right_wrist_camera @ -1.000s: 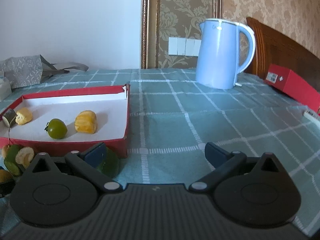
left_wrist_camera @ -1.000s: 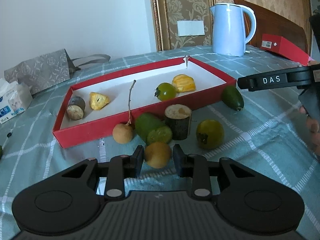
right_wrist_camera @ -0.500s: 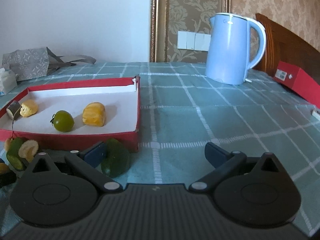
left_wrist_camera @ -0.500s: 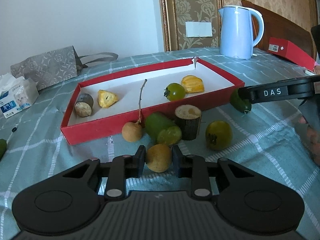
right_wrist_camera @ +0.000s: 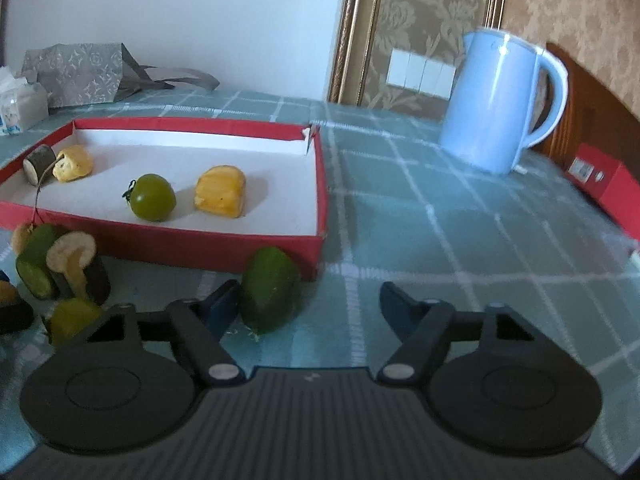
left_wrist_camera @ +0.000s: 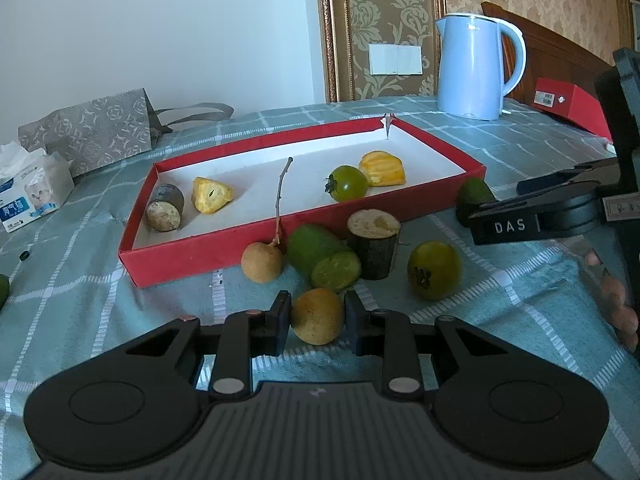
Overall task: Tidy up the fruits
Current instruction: 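Hold the brown fruit in the left gripper while the right grasps a green oval fruit, then lower the brown fruit into the red tray and open the left gripper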
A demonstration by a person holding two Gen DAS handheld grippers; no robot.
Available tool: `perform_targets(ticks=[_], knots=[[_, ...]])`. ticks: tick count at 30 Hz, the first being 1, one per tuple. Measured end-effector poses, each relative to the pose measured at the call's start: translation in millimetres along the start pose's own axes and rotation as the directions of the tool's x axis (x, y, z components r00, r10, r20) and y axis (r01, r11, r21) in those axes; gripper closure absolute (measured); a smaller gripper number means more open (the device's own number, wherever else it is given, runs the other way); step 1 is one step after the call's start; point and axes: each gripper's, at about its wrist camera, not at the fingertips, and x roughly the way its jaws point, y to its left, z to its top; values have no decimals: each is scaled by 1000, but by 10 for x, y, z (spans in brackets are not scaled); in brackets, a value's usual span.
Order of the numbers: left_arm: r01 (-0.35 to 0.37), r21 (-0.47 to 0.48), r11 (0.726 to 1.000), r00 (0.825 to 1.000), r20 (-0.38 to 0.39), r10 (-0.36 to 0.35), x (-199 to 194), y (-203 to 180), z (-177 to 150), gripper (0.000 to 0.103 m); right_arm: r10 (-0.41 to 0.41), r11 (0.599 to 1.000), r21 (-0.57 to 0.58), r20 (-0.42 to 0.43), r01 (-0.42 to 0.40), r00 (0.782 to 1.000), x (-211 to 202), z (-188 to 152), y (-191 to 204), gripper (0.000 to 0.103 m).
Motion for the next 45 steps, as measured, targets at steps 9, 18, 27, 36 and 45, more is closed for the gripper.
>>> perform_targets(ticks=[9, 18, 27, 36, 45], knots=[[-2, -9, 1000, 1000, 0, 2, 3, 20, -2, 75, 47, 998, -45, 17, -46, 999, -43, -24, 142, 75], [-7, -19, 1000, 1000, 12, 8, -18, 41, -6, 75, 100, 995, 23, 21, -101, 995, -85, -36, 22, 75], [-4, -60, 998, 1000, 21, 6, -87, 156, 14, 75, 103, 994, 27, 26, -104, 994, -105, -43, 19, 75], [-42, -112, 993, 998, 35, 46, -149, 344, 168, 75, 114, 993, 28, 27, -115, 993, -110, -47, 24, 75], [-90, -90, 992, 989, 108, 100, -65, 442, 606, 75, 117, 993, 26, 17, -117, 993, -91, -48, 30, 75]])
